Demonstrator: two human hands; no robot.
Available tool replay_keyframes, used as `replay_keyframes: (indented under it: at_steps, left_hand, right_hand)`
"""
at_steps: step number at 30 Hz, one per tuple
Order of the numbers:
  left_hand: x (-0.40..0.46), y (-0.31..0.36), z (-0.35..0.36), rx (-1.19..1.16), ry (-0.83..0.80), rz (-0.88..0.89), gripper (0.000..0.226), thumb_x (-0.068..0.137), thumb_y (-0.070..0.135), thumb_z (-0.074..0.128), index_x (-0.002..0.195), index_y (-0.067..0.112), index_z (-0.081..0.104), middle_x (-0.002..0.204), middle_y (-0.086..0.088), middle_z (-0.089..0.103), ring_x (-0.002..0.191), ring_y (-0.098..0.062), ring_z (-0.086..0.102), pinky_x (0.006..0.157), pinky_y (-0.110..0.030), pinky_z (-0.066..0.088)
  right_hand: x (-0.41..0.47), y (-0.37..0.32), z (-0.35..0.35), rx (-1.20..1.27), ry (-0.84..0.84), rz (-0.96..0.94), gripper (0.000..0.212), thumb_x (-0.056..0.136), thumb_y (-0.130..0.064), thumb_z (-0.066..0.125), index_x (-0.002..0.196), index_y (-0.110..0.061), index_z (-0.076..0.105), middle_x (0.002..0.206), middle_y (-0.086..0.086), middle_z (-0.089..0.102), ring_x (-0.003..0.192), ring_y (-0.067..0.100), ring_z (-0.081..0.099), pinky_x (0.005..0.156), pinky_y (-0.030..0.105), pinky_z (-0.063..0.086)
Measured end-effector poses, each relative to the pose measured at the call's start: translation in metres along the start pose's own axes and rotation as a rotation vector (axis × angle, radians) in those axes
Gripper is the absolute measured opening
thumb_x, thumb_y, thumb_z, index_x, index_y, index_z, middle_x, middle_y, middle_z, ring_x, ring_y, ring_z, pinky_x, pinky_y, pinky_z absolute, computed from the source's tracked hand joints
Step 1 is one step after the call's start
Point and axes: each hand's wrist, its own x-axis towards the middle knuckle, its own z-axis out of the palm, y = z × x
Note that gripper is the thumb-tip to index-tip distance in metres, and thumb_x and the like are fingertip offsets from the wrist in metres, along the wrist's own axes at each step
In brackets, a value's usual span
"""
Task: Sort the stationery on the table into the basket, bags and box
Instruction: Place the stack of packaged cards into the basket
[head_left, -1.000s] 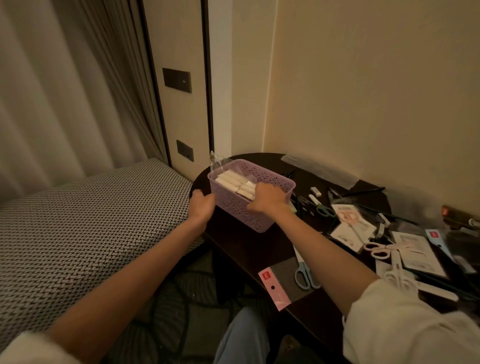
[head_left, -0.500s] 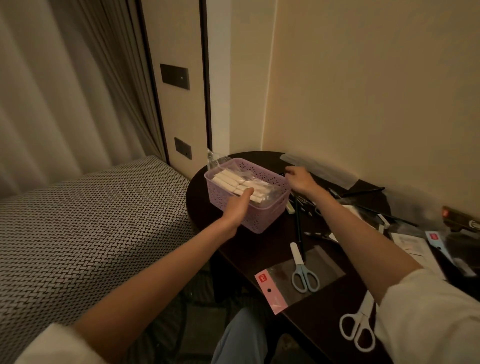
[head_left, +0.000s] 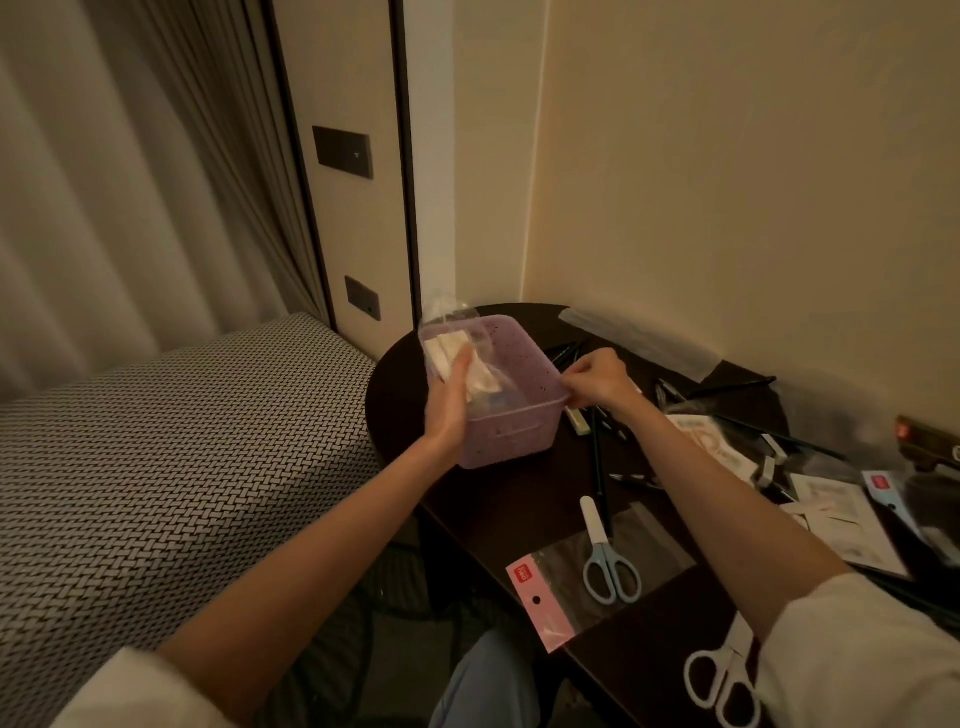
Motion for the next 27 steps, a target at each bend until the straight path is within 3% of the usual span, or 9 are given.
replay_keyframes:
  at_steps: [3, 5, 7, 10, 13, 16, 20, 24, 27]
  left_hand:
    - [0.012, 0.012, -0.022, -0.21, 0.062, -0.052, 0.059, 0.093, 0.067, 0.032, 0.129, 0.026, 0.053, 0.114, -0.009, 0.064, 0.114, -0.029, 0.058, 0.096, -0.04, 0.047]
    - [0.024, 0.01, -0.038, -0.306, 0.156, -0.101, 0.072, 0.095, 0.065, 0.024, 0.142, 0.014, 0.041, 0.131, -0.014, 0.055, 0.121, -0.03, 0.053, 0.095, -0.04, 0.044]
    - [0.029, -0.001, -0.047, -0.262, 0.219, -0.138, 0.08, 0.092, 0.07, 0.02, 0.138, 0.01, 0.047, 0.13, -0.01, 0.059, 0.116, -0.027, 0.058, 0.099, -0.04, 0.045]
    - [0.036, -0.031, -0.05, -0.092, 0.325, -0.171, 0.071, 0.09, 0.058, 0.015, 0.125, 0.014, 0.059, 0.123, -0.01, 0.065, 0.106, -0.026, 0.062, 0.1, -0.045, 0.047]
    - [0.006, -0.028, -0.03, 0.164, 0.368, -0.091, 0.049, 0.1, 0.032, 0.021, 0.132, 0.007, 0.049, 0.128, -0.017, 0.056, 0.113, -0.034, 0.054, 0.097, -0.046, 0.045]
    - [0.001, -0.033, -0.021, 0.209, 0.351, -0.107, 0.052, 0.099, 0.036, 0.032, 0.139, 0.005, 0.04, 0.129, -0.013, 0.053, 0.11, -0.028, 0.054, 0.084, -0.037, 0.046]
    - [0.015, -0.027, -0.03, 0.33, 0.34, -0.091, 0.06, 0.1, 0.039, 0.035, 0.145, 0.0, 0.024, 0.14, -0.016, 0.044, 0.119, -0.031, 0.051, 0.084, -0.034, 0.044]
    - [0.033, -0.02, -0.045, 0.324, 0.269, -0.08, 0.067, 0.101, 0.04, 0.034, 0.152, 0.005, 0.008, 0.147, -0.014, 0.04, 0.128, -0.031, 0.046, 0.101, -0.038, 0.043]
    - [0.04, -0.015, -0.054, 0.275, 0.21, -0.073, 0.059, 0.101, 0.034, 0.036, 0.151, 0.01, 0.017, 0.144, -0.012, 0.044, 0.127, -0.028, 0.047, 0.1, -0.036, 0.042]
  right_hand:
    - [-0.018, -0.007, 0.005, 0.06, -0.199, 0.008, 0.013, 0.084, -0.01, 0.067, 0.092, 0.0, 0.07, 0.082, 0.01, 0.073, 0.074, 0.016, 0.072, 0.068, 0.027, 0.059]
    - [-0.027, -0.01, 0.011, 0.112, -0.341, 0.035, 0.018, 0.085, -0.011, 0.065, 0.097, 0.002, 0.068, 0.084, 0.011, 0.073, 0.076, 0.016, 0.072, 0.067, 0.025, 0.058]
    - [-0.03, -0.011, 0.017, 0.17, -0.423, 0.074, 0.02, 0.085, -0.013, 0.066, 0.099, 0.001, 0.067, 0.089, 0.014, 0.073, 0.081, 0.019, 0.073, 0.066, 0.025, 0.057]
    - [-0.027, -0.012, 0.024, 0.229, -0.342, 0.104, 0.024, 0.087, -0.022, 0.068, 0.098, -0.001, 0.068, 0.088, 0.014, 0.073, 0.077, 0.02, 0.072, 0.059, 0.023, 0.056]
    - [-0.021, -0.016, 0.031, 0.279, -0.219, 0.123, 0.023, 0.092, -0.02, 0.062, 0.098, 0.002, 0.066, 0.085, 0.016, 0.071, 0.07, 0.02, 0.071, 0.052, 0.023, 0.056]
    - [-0.023, -0.02, 0.035, 0.279, -0.207, 0.115, 0.015, 0.092, -0.009, 0.056, 0.091, 0.004, 0.064, 0.078, 0.016, 0.067, 0.063, 0.019, 0.067, 0.05, 0.024, 0.057]
    - [-0.032, -0.027, 0.037, 0.397, -0.316, 0.129, 0.007, 0.091, -0.005, 0.06, 0.093, 0.0, 0.062, 0.084, 0.02, 0.068, 0.071, 0.025, 0.069, 0.055, 0.026, 0.058]
    - [-0.032, -0.028, 0.045, 0.423, -0.363, 0.089, 0.022, 0.093, -0.014, 0.059, 0.108, 0.002, 0.061, 0.094, 0.019, 0.068, 0.081, 0.024, 0.07, 0.067, 0.03, 0.06]
    - [-0.035, -0.026, 0.045, 0.37, -0.372, 0.052, 0.024, 0.095, -0.02, 0.057, 0.107, 0.0, 0.062, 0.094, 0.014, 0.068, 0.083, 0.021, 0.069, 0.069, 0.028, 0.058]
